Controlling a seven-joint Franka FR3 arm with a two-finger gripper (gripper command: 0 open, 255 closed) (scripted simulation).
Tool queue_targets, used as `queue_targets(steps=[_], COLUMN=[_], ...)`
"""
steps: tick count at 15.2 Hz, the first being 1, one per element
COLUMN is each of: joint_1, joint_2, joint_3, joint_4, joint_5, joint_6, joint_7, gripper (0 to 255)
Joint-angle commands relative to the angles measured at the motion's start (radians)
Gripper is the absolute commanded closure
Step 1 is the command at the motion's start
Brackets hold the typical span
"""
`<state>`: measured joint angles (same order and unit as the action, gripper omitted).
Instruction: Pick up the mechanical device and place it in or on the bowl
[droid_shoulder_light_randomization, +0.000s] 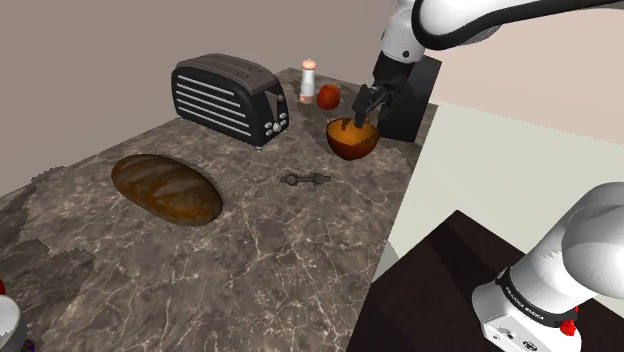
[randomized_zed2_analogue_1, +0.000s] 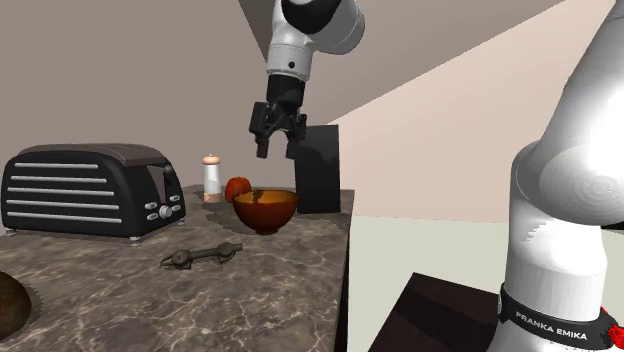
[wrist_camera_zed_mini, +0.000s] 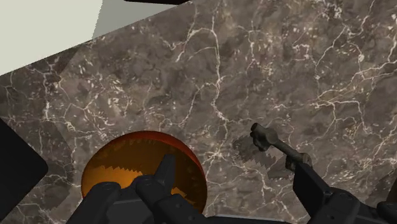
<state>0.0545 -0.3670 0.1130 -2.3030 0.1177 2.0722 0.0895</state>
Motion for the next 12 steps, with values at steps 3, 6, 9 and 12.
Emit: queue_targets(steps=[3,6,9,12], joint_1=[0.014,0.022,0.024,0.026], joint_2=[0.133,0.225,0.246,0.27], joint_3=[0.018,0.029,0.032,0.036], joint_4=[0.04,0.078,0.059,0.043], joint_5=[0.018,0.027,0.027,0.027], joint_6=[0.084,0.133,0.173,0.213], joint_7=[0.008,0.013,0.013,0.014], gripper=[0,0,0,0])
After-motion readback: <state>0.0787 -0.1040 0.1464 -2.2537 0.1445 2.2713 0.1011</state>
